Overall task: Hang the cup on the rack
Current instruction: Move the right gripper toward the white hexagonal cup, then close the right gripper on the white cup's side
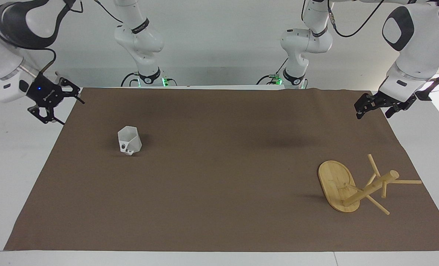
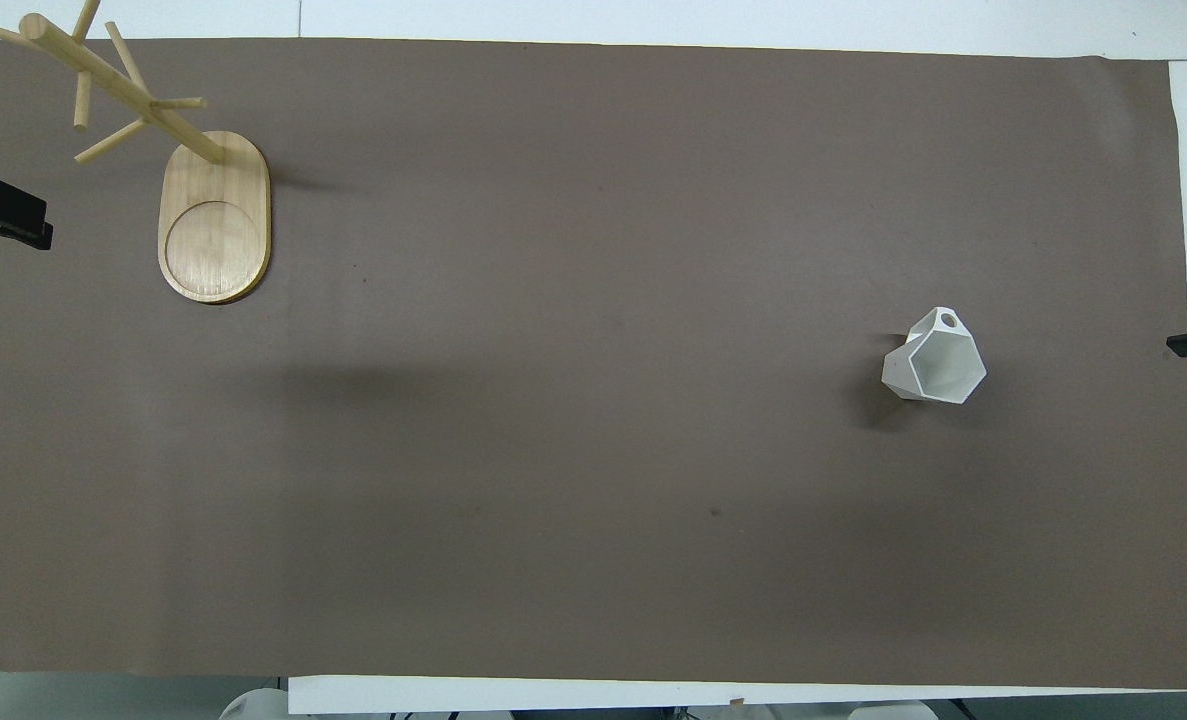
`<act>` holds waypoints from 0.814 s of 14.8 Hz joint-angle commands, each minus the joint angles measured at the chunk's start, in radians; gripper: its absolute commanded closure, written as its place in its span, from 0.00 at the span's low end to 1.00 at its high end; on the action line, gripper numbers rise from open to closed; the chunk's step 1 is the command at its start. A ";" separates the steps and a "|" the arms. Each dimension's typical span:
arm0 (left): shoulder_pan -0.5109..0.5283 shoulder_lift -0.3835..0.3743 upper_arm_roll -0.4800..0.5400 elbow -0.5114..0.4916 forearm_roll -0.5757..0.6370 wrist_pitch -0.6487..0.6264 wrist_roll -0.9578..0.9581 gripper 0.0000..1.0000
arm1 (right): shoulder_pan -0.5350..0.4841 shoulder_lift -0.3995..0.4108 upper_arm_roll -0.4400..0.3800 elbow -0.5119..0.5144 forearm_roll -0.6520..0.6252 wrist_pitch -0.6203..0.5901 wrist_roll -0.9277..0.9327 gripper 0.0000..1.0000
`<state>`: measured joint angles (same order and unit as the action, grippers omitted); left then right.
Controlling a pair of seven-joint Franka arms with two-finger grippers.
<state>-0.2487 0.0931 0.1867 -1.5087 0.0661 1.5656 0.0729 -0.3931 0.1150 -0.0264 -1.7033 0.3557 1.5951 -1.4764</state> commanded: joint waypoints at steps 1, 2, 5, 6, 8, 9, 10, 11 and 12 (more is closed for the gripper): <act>0.003 -0.021 -0.006 -0.024 0.023 -0.002 0.001 0.00 | -0.079 0.155 0.011 0.010 0.158 0.008 -0.293 0.00; 0.003 -0.021 -0.006 -0.024 0.023 -0.002 0.001 0.00 | -0.099 0.198 0.011 0.007 0.227 -0.007 -0.379 0.00; -0.010 -0.030 -0.010 -0.024 0.018 -0.031 -0.004 0.00 | -0.124 0.261 0.013 -0.053 0.403 -0.026 -0.650 0.00; -0.014 -0.036 -0.018 -0.024 0.018 -0.026 -0.004 0.00 | -0.131 0.271 0.011 -0.093 0.448 -0.029 -0.706 0.00; -0.021 -0.036 -0.018 -0.024 0.018 -0.027 -0.004 0.00 | -0.141 0.275 0.013 -0.183 0.532 -0.029 -0.800 0.00; -0.012 -0.036 -0.016 -0.025 0.018 -0.025 -0.004 0.00 | -0.141 0.272 0.013 -0.211 0.552 -0.032 -0.850 0.00; -0.009 -0.036 -0.016 -0.024 0.015 -0.027 -0.011 0.00 | -0.142 0.276 0.013 -0.231 0.571 -0.038 -0.881 0.00; -0.011 -0.038 -0.013 -0.025 0.017 -0.041 -0.015 0.00 | -0.144 0.285 0.011 -0.251 0.589 -0.046 -0.884 0.00; -0.011 -0.039 -0.015 -0.025 0.017 -0.044 -0.015 0.00 | -0.145 0.291 0.011 -0.274 0.595 -0.043 -0.889 0.00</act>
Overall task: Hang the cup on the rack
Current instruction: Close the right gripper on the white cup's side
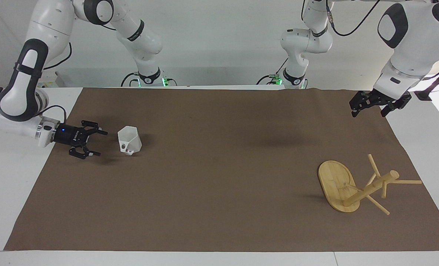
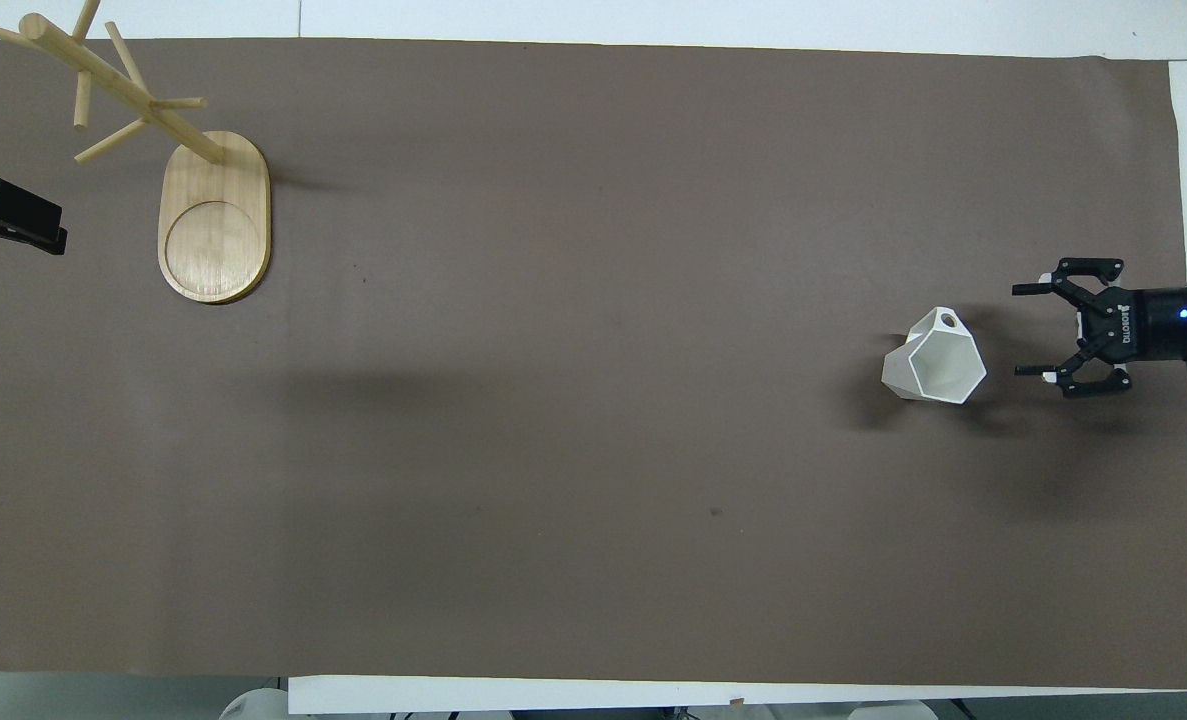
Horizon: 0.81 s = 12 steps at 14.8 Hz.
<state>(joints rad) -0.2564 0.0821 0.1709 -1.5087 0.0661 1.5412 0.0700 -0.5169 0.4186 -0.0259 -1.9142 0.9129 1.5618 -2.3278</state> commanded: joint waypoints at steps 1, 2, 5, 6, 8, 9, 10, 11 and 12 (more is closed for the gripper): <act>-0.001 -0.030 0.001 -0.025 0.017 -0.012 -0.015 0.00 | -0.020 -0.008 0.011 -0.083 0.041 -0.003 -0.053 0.00; -0.003 -0.031 0.002 -0.028 0.017 -0.022 -0.013 0.00 | -0.012 0.000 0.012 -0.097 0.059 0.006 -0.074 0.00; 0.003 -0.044 0.009 -0.057 -0.067 -0.010 -0.024 0.00 | -0.006 -0.004 0.012 -0.149 0.083 0.029 -0.102 0.00; 0.040 -0.042 0.010 -0.053 -0.169 -0.007 -0.079 0.01 | -0.008 -0.004 0.012 -0.150 0.083 0.029 -0.108 0.00; 0.052 -0.039 0.009 -0.048 -0.204 -0.010 -0.110 0.01 | -0.005 -0.006 0.012 -0.161 0.084 0.032 -0.117 0.00; 0.049 -0.039 0.009 -0.048 -0.203 -0.009 -0.111 0.00 | -0.002 -0.006 0.014 -0.163 0.084 0.037 -0.117 0.00; 0.046 -0.039 0.009 -0.048 -0.200 -0.009 -0.111 0.00 | 0.012 -0.007 0.014 -0.169 0.086 0.049 -0.117 0.00; 0.045 -0.041 0.009 -0.053 -0.186 -0.007 -0.111 0.00 | 0.014 -0.009 0.014 -0.177 0.086 0.049 -0.117 0.00; 0.042 -0.044 0.007 -0.057 -0.175 -0.006 -0.111 0.00 | 0.015 -0.012 0.014 -0.184 0.098 0.047 -0.117 0.00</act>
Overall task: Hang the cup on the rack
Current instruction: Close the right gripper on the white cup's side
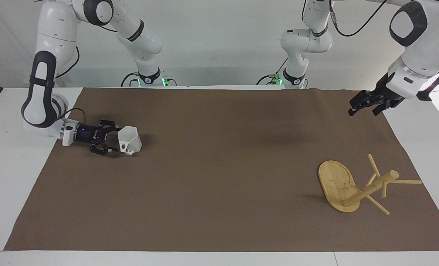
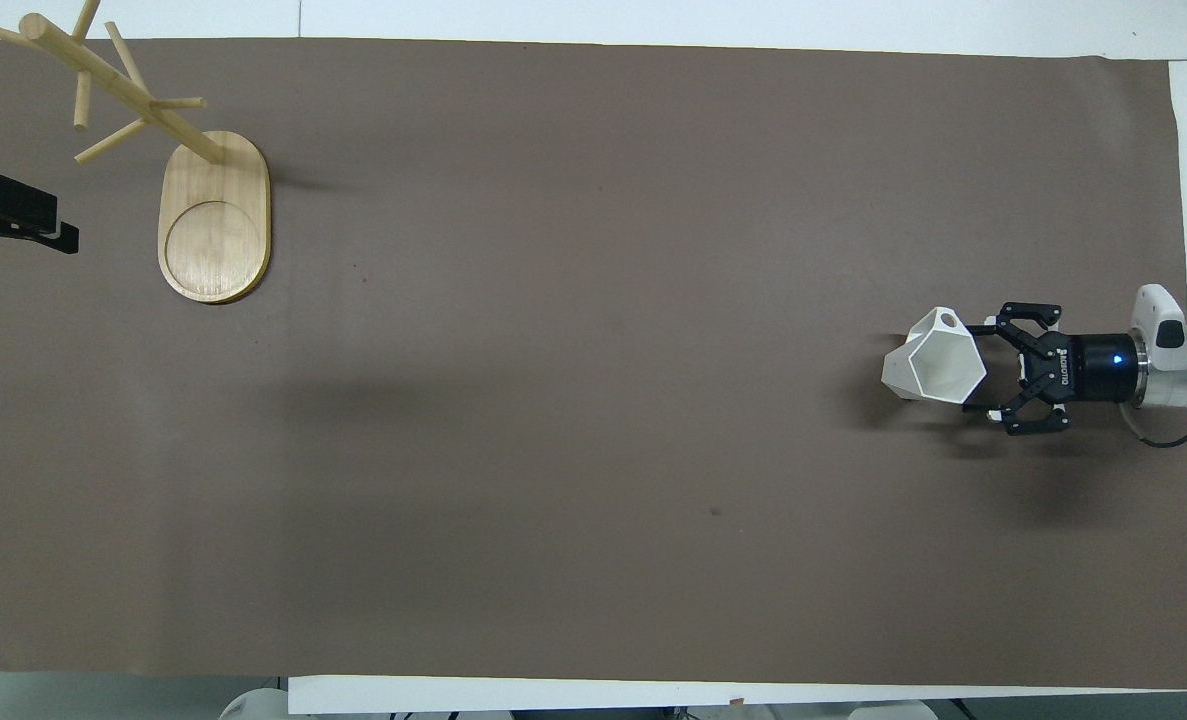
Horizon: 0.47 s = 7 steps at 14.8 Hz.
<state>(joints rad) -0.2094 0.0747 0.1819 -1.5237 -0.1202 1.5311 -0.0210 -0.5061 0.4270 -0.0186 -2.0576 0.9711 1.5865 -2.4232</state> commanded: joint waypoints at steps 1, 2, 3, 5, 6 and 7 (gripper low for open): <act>-0.007 -0.036 -0.004 -0.042 0.011 0.006 -0.023 0.00 | 0.006 -0.020 0.006 -0.052 0.044 0.023 -0.023 0.00; -0.007 -0.036 -0.004 -0.042 0.013 0.006 -0.030 0.00 | 0.007 -0.022 0.009 -0.055 0.049 0.024 -0.025 0.00; -0.008 -0.036 -0.006 -0.044 0.019 0.006 -0.030 0.00 | 0.008 -0.022 0.014 -0.053 0.063 0.024 -0.023 0.00; -0.008 -0.039 -0.009 -0.058 0.022 0.006 -0.030 0.00 | 0.029 -0.022 0.014 -0.055 0.074 0.026 -0.023 0.00; -0.008 -0.041 -0.010 -0.059 0.021 0.007 -0.034 0.00 | 0.032 -0.022 0.014 -0.055 0.074 0.027 -0.023 0.00; -0.010 -0.041 -0.012 -0.061 0.020 0.010 -0.036 0.00 | 0.035 -0.022 0.014 -0.055 0.075 0.030 -0.025 0.00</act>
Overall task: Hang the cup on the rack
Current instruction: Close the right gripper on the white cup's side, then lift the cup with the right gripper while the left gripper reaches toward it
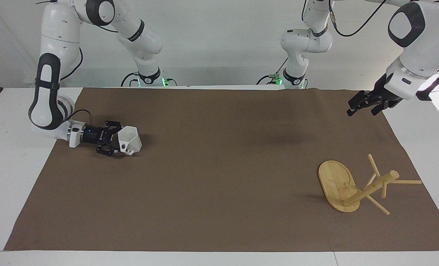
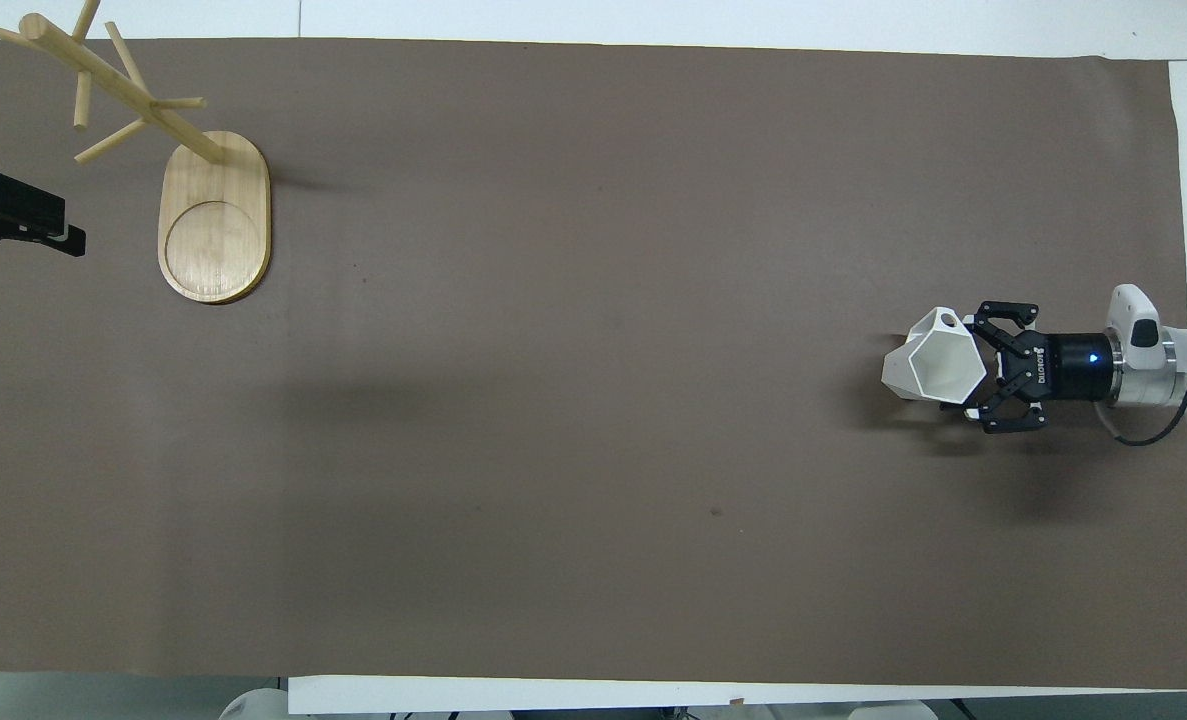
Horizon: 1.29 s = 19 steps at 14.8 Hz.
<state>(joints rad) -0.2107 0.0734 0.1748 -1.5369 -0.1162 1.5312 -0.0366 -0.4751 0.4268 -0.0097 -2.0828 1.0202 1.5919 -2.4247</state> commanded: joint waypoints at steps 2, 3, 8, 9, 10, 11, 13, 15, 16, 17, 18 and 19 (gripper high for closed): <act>-0.015 -0.040 -0.004 -0.046 0.018 0.010 -0.035 0.00 | 0.018 -0.022 0.005 -0.031 0.032 0.026 -0.023 0.00; -0.016 -0.040 -0.004 -0.046 0.018 0.010 -0.054 0.00 | 0.020 -0.022 0.005 -0.034 0.034 0.026 -0.027 0.00; -0.050 -0.040 -0.004 -0.045 0.023 0.007 -0.109 0.00 | 0.058 -0.034 0.005 -0.080 0.038 0.026 -0.088 0.00; -0.052 -0.040 -0.004 -0.045 0.023 0.009 -0.136 0.00 | 0.061 -0.034 0.005 -0.083 0.038 0.028 -0.088 0.00; -0.059 -0.040 -0.006 -0.039 0.023 0.009 -0.144 0.00 | 0.062 -0.034 0.005 -0.085 0.038 0.036 -0.088 0.00; -0.070 -0.038 -0.004 -0.037 0.024 0.006 -0.144 0.00 | 0.062 -0.034 0.005 -0.085 0.038 0.045 -0.088 0.00; -0.099 -0.037 -0.006 -0.035 0.061 0.018 -0.143 0.00 | 0.072 -0.034 0.007 -0.080 0.037 0.045 -0.089 0.05; -0.156 -0.038 -0.008 -0.041 0.095 0.027 -0.144 0.00 | 0.105 -0.033 0.007 -0.069 0.041 0.034 -0.085 0.47; -0.188 -0.040 -0.006 -0.042 0.095 0.024 -0.154 0.00 | 0.108 -0.033 0.011 -0.062 0.055 0.033 -0.077 0.61; -0.222 -0.038 -0.006 -0.042 0.095 0.023 -0.163 0.00 | 0.125 -0.033 0.029 -0.048 0.076 0.024 -0.050 0.66; -0.252 -0.037 -0.006 -0.042 0.095 0.018 -0.175 0.00 | 0.142 -0.036 0.036 -0.033 0.080 0.007 0.010 0.67; -0.286 -0.032 -0.006 -0.042 0.095 0.024 -0.215 0.00 | 0.170 -0.045 0.039 -0.016 0.083 0.004 0.066 0.68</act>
<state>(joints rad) -0.4323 0.0626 0.1601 -1.5465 -0.0481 1.5367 -0.1991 -0.3400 0.4113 0.0147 -2.1182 1.0827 1.6079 -2.4507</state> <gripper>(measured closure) 0.000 0.211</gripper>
